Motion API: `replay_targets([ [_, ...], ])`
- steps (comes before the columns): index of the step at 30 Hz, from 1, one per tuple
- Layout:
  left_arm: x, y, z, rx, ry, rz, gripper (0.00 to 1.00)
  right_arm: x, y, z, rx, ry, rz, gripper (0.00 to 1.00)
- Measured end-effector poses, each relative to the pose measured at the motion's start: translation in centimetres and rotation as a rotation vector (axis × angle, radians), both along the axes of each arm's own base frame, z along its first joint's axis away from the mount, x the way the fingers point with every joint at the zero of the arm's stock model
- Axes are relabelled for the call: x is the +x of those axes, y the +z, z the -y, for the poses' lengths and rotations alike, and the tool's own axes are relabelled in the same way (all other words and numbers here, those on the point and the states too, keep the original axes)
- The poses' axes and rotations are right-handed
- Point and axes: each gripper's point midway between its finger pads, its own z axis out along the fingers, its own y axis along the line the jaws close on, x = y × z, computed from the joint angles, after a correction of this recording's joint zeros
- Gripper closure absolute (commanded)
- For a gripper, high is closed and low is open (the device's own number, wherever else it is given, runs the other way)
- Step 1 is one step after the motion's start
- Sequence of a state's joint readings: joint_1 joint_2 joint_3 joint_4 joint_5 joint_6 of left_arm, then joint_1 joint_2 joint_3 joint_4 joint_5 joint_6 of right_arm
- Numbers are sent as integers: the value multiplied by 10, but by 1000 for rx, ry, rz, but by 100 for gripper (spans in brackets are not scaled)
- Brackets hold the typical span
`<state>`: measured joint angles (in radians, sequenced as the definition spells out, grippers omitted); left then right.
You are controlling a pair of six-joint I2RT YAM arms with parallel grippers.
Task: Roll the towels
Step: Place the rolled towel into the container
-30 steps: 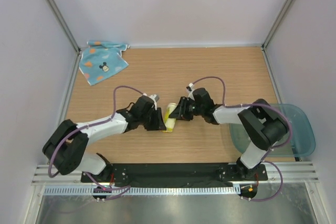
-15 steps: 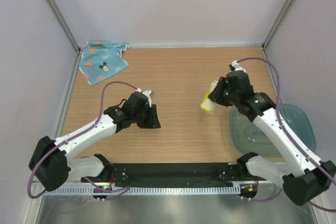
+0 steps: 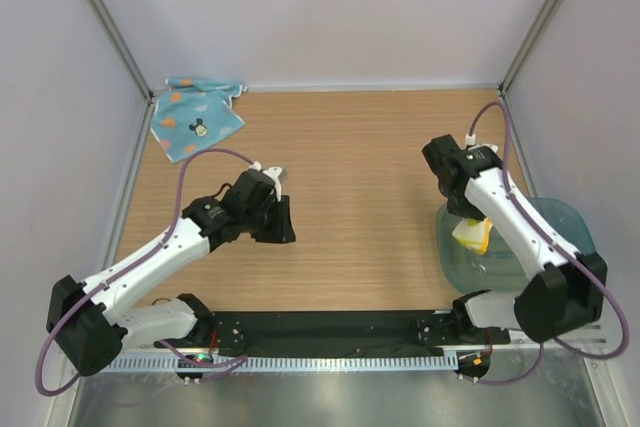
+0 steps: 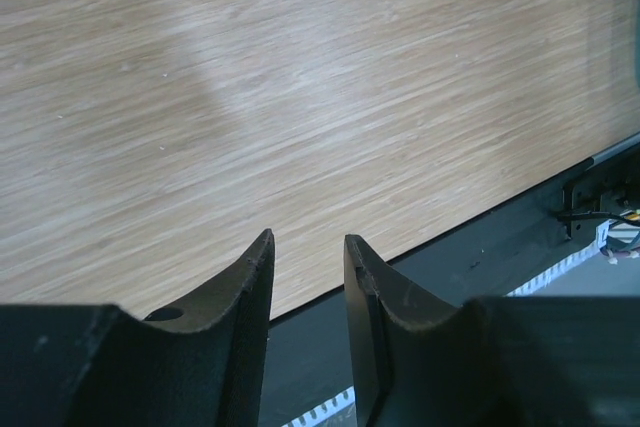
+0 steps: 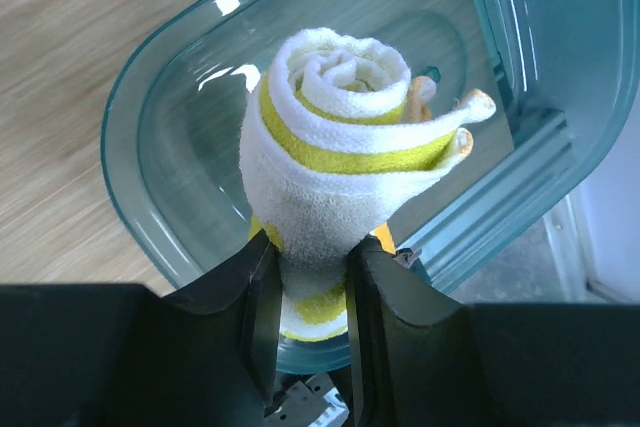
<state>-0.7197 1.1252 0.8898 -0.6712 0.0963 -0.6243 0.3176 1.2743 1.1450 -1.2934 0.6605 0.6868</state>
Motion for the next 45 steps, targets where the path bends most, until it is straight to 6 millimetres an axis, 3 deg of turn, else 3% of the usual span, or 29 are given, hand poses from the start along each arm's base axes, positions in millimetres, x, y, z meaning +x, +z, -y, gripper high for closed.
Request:
replay_targets([
  [5, -3, 3, -7, 15, 9, 13, 66, 10, -31, -3, -52, 19, -160, 99],
  [10, -3, 4, -13, 31, 23, 23, 67, 8, -70, -21, 38, 74, -256, 99],
  [13, -3, 4, -16, 40, 29, 27, 67, 2, -96, -44, 178, 117, -297, 99],
  [16, -3, 4, -18, 48, 36, 31, 67, 5, -111, -86, 410, 177, -274, 99],
  [19, -1, 5, -21, 56, 49, 45, 67, 25, -106, -132, 629, 254, -192, 99],
  [23, 1, 8, -25, 64, 64, 63, 67, 59, -77, -198, 900, 387, -62, 99],
  [28, 1, 7, -29, 81, 77, 69, 67, 86, -48, -250, 1092, 544, 33, 99],
  [33, 2, 6, -31, 90, 84, 73, 67, 78, -52, -261, 1177, 609, 55, 99],
  [39, 3, 6, -32, 94, 87, 75, 68, 44, -90, -252, 1218, 563, 16, 99],
  [45, 3, 1, -32, 106, 86, 63, 68, 36, -113, -245, 1210, 533, 43, 99],
])
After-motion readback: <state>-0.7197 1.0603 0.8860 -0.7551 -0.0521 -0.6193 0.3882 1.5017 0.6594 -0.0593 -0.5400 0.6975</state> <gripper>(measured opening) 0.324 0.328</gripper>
